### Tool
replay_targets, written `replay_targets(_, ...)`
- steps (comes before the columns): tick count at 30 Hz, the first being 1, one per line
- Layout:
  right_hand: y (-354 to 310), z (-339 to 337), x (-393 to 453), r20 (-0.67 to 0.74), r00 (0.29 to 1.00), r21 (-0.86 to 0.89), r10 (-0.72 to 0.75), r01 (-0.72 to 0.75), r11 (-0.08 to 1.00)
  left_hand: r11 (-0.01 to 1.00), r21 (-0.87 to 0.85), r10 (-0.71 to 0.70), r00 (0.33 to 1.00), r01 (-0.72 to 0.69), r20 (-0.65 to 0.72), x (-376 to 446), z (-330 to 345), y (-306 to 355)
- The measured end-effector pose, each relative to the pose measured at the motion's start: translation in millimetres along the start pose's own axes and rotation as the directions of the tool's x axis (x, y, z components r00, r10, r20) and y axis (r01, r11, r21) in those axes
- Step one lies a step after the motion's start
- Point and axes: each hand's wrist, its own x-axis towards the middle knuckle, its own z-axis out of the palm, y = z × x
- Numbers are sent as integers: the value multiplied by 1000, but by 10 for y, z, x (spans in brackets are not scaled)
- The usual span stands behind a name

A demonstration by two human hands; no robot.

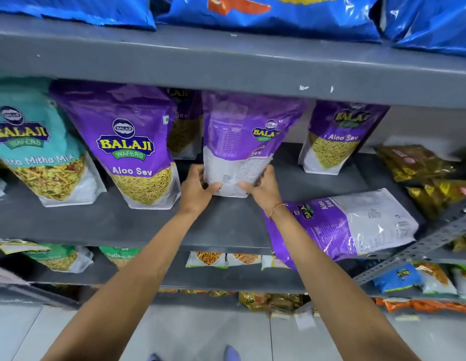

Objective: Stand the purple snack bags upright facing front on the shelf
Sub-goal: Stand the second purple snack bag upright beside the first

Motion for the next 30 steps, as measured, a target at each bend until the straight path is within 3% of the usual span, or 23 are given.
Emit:
replay_targets(5, 111, -12, 160, 95, 995, -47, -40, 44, 998, 990, 138, -8, 1000, 9, -6, -117, 80, -39)
replay_targets(10, 117, -174, 174, 318, 947, 7, -33, 32, 999, 988, 144, 71, 994, -60, -77, -456, 210, 40)
replay_targets(12, 54, -153, 152, 282, 959, 17, -26, 22, 1000, 982, 149, 117, 993, -119, 22, -571, 251, 75)
replay_targets(15, -24, -99, 35, 58, 997, 17, -48, 47, 999, 977, 120, 157, 975, -177, 158, -593, 296, 108)
replay_targets(20, 26, 116, -449, -194, 963, -107, -189, 171, 980, 999, -2, 42, 997, -42, 70, -515, 260, 184)
replay_targets(23, 57, 211, -599, -165, 972, -99, -165, 150, 984, 997, -76, 19, 999, -16, 35, -352, 185, 163)
replay_targets(27, -72, 53, -264, -171, 975, -94, -144, 130, 987, 999, -49, -17, 999, 19, 43, -156, 21, 121)
replay_targets(30, -138, -166, 81, 40, 994, -74, -105, 107, 991, 995, -98, -2, 984, 19, 176, -10, -90, 151)
